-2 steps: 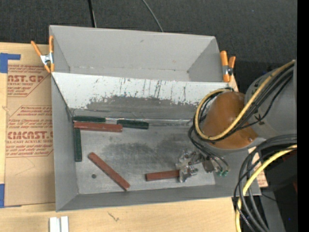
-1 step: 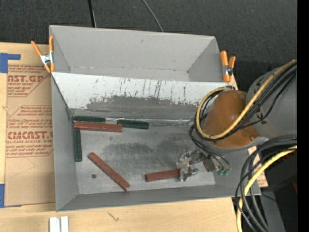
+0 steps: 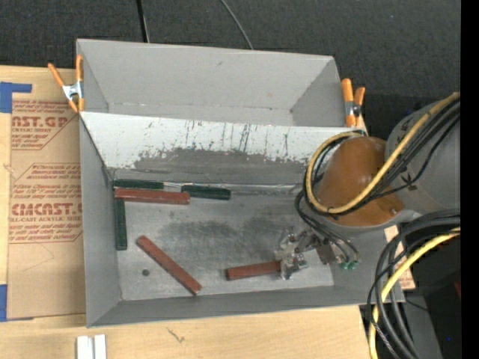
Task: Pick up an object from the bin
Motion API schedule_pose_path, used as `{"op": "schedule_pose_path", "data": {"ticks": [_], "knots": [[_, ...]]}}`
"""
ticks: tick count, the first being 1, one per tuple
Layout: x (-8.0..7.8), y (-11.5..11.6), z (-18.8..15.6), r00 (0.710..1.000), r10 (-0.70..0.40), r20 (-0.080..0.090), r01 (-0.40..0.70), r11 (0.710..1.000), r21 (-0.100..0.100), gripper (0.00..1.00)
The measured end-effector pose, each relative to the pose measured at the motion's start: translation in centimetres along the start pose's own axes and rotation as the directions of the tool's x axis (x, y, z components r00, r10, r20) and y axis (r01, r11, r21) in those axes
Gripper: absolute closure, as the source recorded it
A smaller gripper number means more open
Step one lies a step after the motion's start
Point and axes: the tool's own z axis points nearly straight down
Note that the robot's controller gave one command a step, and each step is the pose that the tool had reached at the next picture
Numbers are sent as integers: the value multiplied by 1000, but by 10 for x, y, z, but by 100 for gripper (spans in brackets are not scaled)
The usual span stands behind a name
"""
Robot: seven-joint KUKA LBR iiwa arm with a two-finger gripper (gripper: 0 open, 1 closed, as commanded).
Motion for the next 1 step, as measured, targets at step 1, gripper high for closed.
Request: {"op": "schedule_pose_path", "data": {"ticks": [1], "knots": [[2, 1, -15, 1000, 0, -6, 0, 1000, -2, 100]]}}
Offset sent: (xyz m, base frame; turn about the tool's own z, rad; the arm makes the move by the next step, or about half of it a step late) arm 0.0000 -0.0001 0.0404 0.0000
